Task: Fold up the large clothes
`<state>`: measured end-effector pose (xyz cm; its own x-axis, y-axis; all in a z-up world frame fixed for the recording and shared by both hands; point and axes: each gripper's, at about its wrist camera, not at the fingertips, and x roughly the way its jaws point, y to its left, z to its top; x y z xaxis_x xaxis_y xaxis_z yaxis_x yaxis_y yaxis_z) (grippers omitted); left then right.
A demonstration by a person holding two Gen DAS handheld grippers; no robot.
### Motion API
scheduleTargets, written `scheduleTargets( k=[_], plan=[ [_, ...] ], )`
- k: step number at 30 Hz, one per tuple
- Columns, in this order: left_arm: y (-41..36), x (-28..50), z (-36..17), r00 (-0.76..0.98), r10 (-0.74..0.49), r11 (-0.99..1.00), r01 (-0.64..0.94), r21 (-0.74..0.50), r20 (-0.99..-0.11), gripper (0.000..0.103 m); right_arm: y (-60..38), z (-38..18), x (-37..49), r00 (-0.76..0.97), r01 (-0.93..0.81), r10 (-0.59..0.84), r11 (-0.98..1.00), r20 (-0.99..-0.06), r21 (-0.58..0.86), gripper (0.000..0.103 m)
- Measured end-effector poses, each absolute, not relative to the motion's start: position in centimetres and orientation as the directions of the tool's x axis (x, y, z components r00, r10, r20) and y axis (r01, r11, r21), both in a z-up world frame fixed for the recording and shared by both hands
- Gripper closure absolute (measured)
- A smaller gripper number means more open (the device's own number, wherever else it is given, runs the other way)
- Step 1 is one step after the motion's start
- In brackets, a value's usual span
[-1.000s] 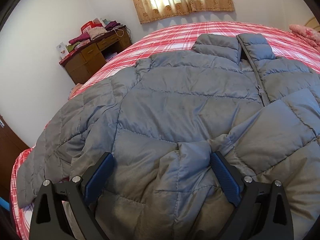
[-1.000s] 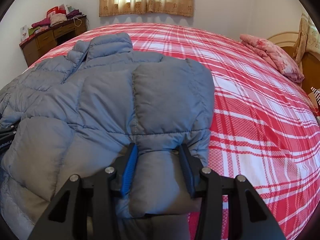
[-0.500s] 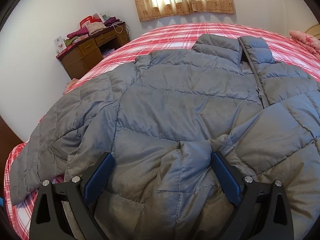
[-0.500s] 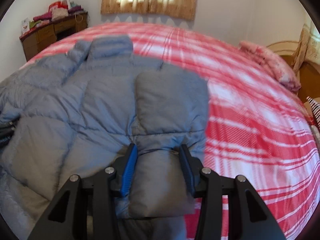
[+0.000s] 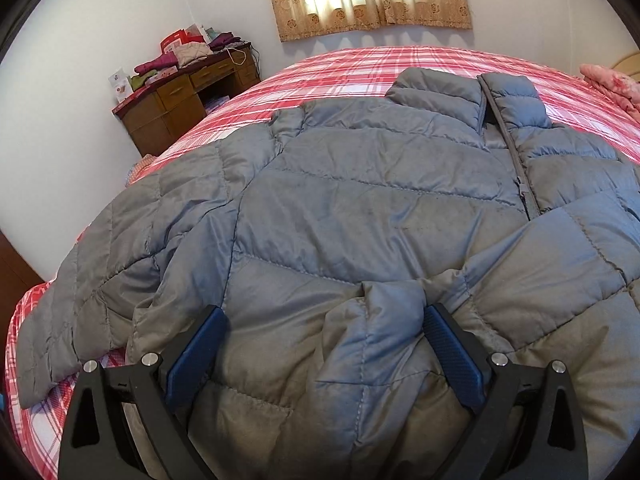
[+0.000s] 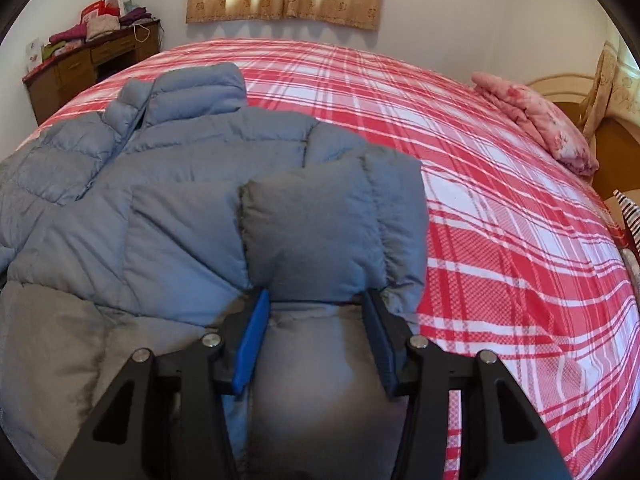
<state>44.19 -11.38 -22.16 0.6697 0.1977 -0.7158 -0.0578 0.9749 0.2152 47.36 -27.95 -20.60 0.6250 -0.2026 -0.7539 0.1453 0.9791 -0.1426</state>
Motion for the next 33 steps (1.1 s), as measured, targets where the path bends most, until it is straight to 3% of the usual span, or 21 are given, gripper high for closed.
scheduleTargets(
  k=[3, 6, 10, 19, 33],
  plan=[
    [-11.4, 44.2, -22.2, 0.669, 0.194, 0.976, -0.057, 0.21, -0.718, 0.003, -27.8, -19.3, 46.6, 0.613, 0.153, -0.212, 0.977, -0.761, -0.15, 0.051],
    [-11.5, 44.3, -22.2, 0.669, 0.192, 0.977, -0.058, 0.207, -0.718, 0.003, -26.7, -15.9, 44.1, 0.68, 0.137, -0.177, 0.984, -0.712, -0.114, 0.05],
    [-11.5, 44.3, -22.2, 0.668, 0.191, 0.977, -0.058, 0.206, -0.719, 0.002, -23.9, -13.9, 42.4, 0.726, 0.046, -0.068, 0.998, -0.684, -0.051, 0.042],
    [-11.4, 44.4, -22.3, 0.667, 0.183, 0.979, -0.058, 0.194, -0.722, 0.002, -20.7, -20.8, 44.3, 0.651, -0.004, -0.053, 0.997, -0.757, -0.073, 0.042],
    [-11.3, 44.4, -22.3, 0.667, 0.182, 0.98, -0.059, 0.192, -0.723, 0.002, -20.0, -21.4, 44.3, 0.655, 0.007, -0.083, 0.995, -0.751, -0.104, 0.042]
  ],
)
